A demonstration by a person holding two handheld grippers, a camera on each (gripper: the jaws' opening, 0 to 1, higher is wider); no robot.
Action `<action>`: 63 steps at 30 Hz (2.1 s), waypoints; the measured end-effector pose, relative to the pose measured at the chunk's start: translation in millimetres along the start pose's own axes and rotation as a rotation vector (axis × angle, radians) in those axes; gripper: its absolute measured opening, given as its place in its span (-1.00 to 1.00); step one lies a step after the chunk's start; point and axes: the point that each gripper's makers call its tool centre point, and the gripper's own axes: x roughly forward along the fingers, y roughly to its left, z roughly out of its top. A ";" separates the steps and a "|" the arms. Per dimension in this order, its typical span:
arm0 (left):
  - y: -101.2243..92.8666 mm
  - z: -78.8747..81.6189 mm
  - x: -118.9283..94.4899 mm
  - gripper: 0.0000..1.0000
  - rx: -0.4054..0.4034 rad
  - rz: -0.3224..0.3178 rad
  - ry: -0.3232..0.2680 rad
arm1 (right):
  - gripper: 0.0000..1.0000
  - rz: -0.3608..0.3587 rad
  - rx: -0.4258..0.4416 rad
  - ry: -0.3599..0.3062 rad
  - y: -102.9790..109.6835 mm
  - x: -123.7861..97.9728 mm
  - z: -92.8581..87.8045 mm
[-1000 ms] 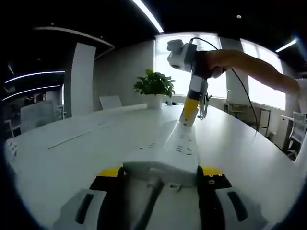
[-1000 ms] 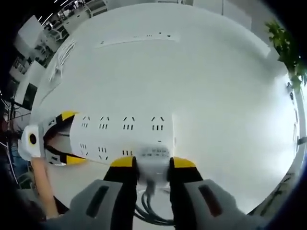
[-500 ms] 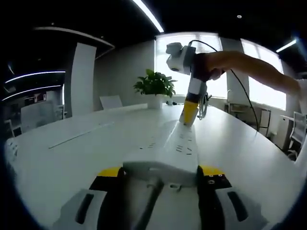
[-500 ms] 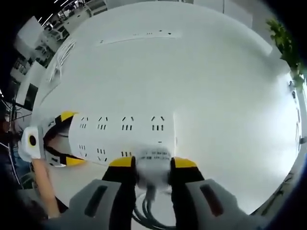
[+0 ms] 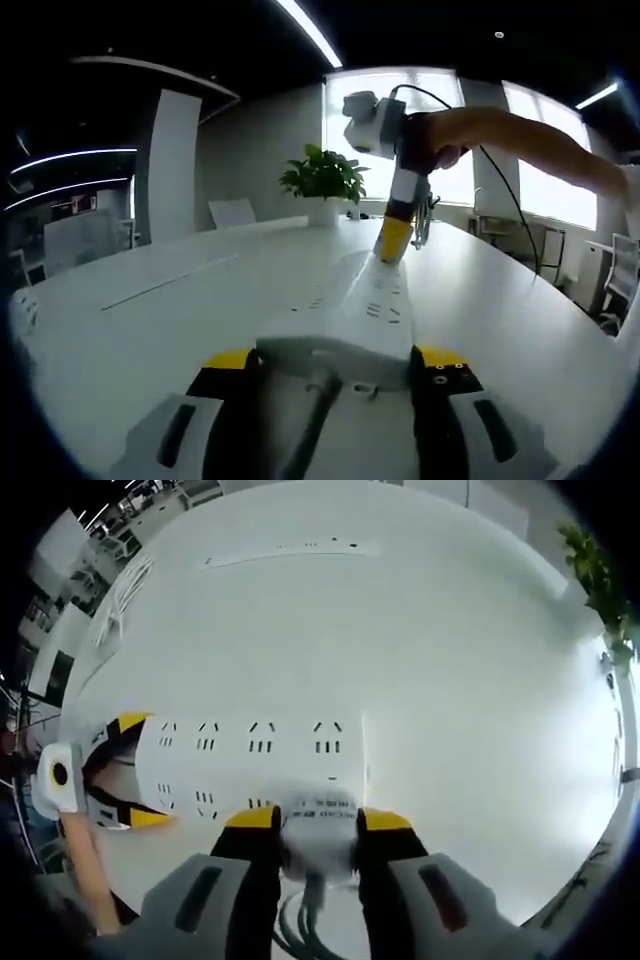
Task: Straighten the power strip on the desk, plug the charger into it
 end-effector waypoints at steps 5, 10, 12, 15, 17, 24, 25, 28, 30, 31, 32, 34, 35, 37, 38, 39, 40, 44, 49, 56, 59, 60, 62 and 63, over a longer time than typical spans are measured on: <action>0.3 0.2 0.2 0.25 0.000 0.000 0.000 | -0.45 -0.011 0.000 0.000 -1.4 0.3 2.5; 0.2 0.4 0.1 0.25 0.000 0.000 -0.001 | -0.45 -0.014 -0.005 0.000 -3.3 0.4 8.8; 0.1 0.4 0.0 0.25 0.000 0.000 -0.001 | -0.45 -0.015 -0.008 0.000 -3.7 0.3 10.2; 0.2 0.4 -0.1 0.25 0.000 0.000 -0.001 | -0.45 -0.018 -0.009 -0.001 -1.5 0.6 2.2; -0.1 0.3 -0.2 0.25 0.001 0.000 -0.001 | -0.45 -0.019 -0.010 0.002 -2.5 0.6 5.8; 0.1 0.3 -0.6 0.25 0.001 -0.004 -0.001 | -0.44 -0.025 -0.015 0.014 -2.8 0.8 6.2; 0.4 0.4 -0.6 0.25 0.001 -0.004 -0.001 | -0.44 -0.026 -0.015 0.012 -2.3 1.0 4.2; 0.5 0.4 -0.6 0.25 0.002 -0.004 -0.001 | -0.44 -0.024 -0.010 0.012 -1.9 0.9 2.9; 0.5 0.4 -0.7 0.25 0.002 -0.005 0.000 | -0.44 -0.022 -0.011 0.010 -1.3 0.8 1.6; 0.5 0.4 -0.7 0.25 0.002 -0.005 0.000 | -0.44 -0.023 -0.012 0.010 -2.2 0.7 4.7; 0.3 0.3 -0.7 0.25 0.002 -0.005 0.000 | -0.44 -0.024 -0.013 0.010 -2.6 0.7 6.1; 0.0 0.2 -0.7 0.25 0.002 -0.004 0.000 | -0.44 -0.025 -0.008 0.009 -1.9 0.8 3.7; 0.0 0.1 -0.8 0.25 0.002 -0.004 0.000 | -0.44 -0.027 -0.010 0.008 -1.8 0.8 3.5; -0.9 -0.2 -0.9 0.25 0.002 -0.004 0.000 | -0.44 -0.026 -0.010 0.008 -1.3 1.0 1.1; -1.1 -0.2 -1.0 0.25 0.001 -0.003 0.000 | -0.44 -0.027 -0.011 0.010 -1.1 1.0 0.3; -1.3 -0.3 -1.0 0.25 0.001 -0.002 0.000 | -0.44 -0.026 -0.012 0.011 -1.3 1.0 0.7; -1.1 -0.2 -0.9 0.25 0.001 -0.002 0.000 | -0.44 -0.027 -0.013 0.012 -1.6 1.2 1.6; -1.0 -0.2 -0.8 0.25 0.001 -0.002 0.000 | -0.43 -0.028 -0.019 0.015 -1.8 1.3 1.4; -1.0 -0.2 -0.6 0.25 0.001 -0.003 0.000 | -0.43 -0.029 -0.019 0.015 -3.2 1.2 4.8; -0.4 -0.1 -0.6 0.25 0.001 -0.003 0.000 | -0.43 -0.031 -0.014 0.006 -4.0 1.1 7.4; -0.2 -0.3 -0.6 0.25 0.001 -0.003 0.000 | -0.42 -0.022 -0.042 0.006 -3.7 1.0 8.1; -0.5 -0.4 -0.6 0.25 0.001 -0.003 0.000 | -0.41 -0.013 -0.055 0.005 -3.1 0.9 8.3; -1.0 -0.6 -0.8 0.25 0.001 -0.003 0.000 | -0.39 0.018 -0.075 0.007 -1.4 0.2 8.4; -1.1 -0.7 -0.9 0.25 0.002 -0.005 0.000 | -0.39 0.014 -0.072 0.005 -2.1 0.0 8.7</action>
